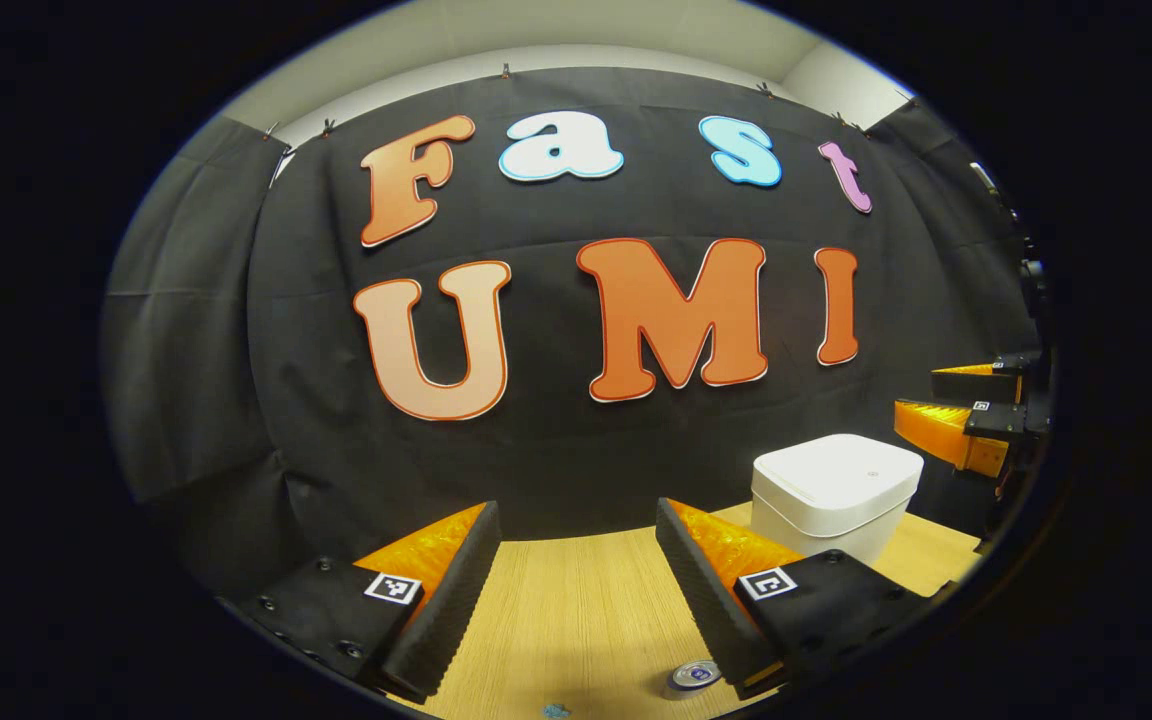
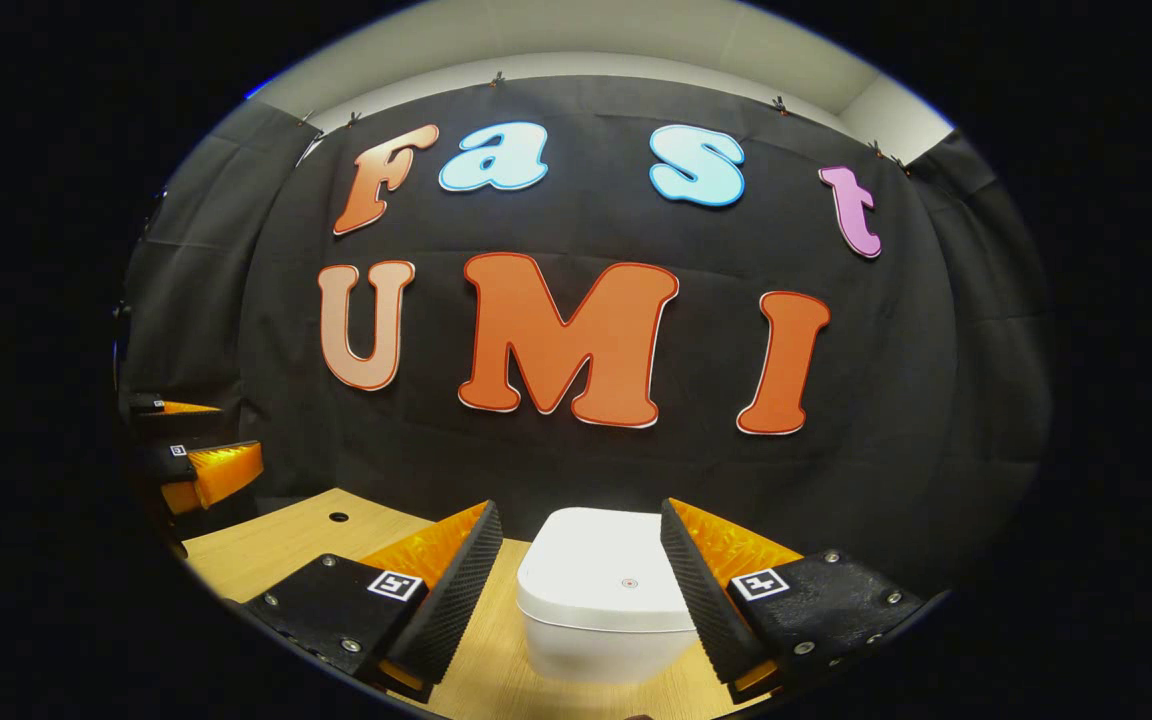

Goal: Press the lid of the desktop garbage bin to open it, pick up the crumpled paper on the desktop and throw it into the bin, then pick up the pop can on the desktop and drop it into the bin, and finally close the garbage bin lid.

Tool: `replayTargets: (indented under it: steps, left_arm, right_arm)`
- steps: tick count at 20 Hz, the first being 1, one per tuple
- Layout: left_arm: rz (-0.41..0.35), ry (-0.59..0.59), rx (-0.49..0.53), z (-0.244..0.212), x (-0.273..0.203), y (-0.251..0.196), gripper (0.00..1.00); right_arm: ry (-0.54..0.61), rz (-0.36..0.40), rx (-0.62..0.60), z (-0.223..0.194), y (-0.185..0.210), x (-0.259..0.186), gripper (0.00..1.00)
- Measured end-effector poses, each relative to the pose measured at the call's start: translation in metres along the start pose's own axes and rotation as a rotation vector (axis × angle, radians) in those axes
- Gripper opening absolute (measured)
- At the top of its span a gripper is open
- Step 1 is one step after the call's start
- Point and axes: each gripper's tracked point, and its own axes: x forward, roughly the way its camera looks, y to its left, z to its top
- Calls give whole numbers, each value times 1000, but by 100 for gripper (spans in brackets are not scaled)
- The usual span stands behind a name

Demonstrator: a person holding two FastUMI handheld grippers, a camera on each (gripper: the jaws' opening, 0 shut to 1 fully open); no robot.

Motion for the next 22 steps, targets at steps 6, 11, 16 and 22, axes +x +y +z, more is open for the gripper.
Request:
replayTargets:
  steps: [6, 11, 16, 22]
  left_arm:
    - [4, 5, 8, -2, -6, -2, 99]
    - [18, 17, 10, -5, -9, -1, 99]
    - [41, 33, 9, -11, -13, 0, 99]
    - [79, 51, 15, -18, -17, 5, 99]
  right_arm:
    - [13, -21, 1, -4, -11, 2, 96]
    - [56, -45, -8, -13, -25, 12, 90]
    - [95, -40, 13, -23, -33, 25, 74]
    - [116, -17, 6, -32, -35, 41, 50]
